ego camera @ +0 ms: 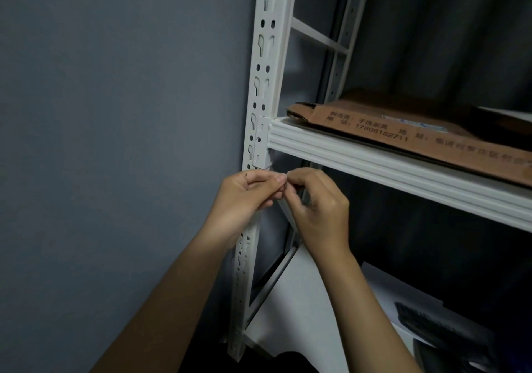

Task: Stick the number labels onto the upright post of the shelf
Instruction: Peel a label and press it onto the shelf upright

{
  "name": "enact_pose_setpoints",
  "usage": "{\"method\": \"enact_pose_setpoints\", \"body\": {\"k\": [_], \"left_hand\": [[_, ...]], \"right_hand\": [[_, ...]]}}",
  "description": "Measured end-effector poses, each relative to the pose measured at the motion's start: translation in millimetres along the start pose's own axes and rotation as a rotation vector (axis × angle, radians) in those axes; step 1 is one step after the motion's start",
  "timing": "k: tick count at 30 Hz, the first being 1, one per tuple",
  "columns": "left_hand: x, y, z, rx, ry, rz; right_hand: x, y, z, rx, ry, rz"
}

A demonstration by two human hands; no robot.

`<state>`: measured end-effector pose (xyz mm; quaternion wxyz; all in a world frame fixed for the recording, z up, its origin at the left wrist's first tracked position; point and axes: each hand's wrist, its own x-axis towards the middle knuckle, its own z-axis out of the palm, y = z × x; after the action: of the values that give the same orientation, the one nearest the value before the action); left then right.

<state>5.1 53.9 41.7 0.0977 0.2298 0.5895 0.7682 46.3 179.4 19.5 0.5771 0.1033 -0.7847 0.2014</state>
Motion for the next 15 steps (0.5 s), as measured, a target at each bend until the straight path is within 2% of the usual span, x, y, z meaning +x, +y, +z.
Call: {"method": "enact_pose_setpoints", "body": {"k": [10, 15], "left_hand": [[3.2, -0.5, -0.7, -0.023, 0.050, 0.000], [6.1, 0.7, 1.2, -0.097, 0.100, -0.024]], "right_hand": [[-0.1, 0.7, 2.3, 0.003, 0.017, -0.028], [4.0, -3.0, 2.4, 0.170, -0.026, 0.122]]}}
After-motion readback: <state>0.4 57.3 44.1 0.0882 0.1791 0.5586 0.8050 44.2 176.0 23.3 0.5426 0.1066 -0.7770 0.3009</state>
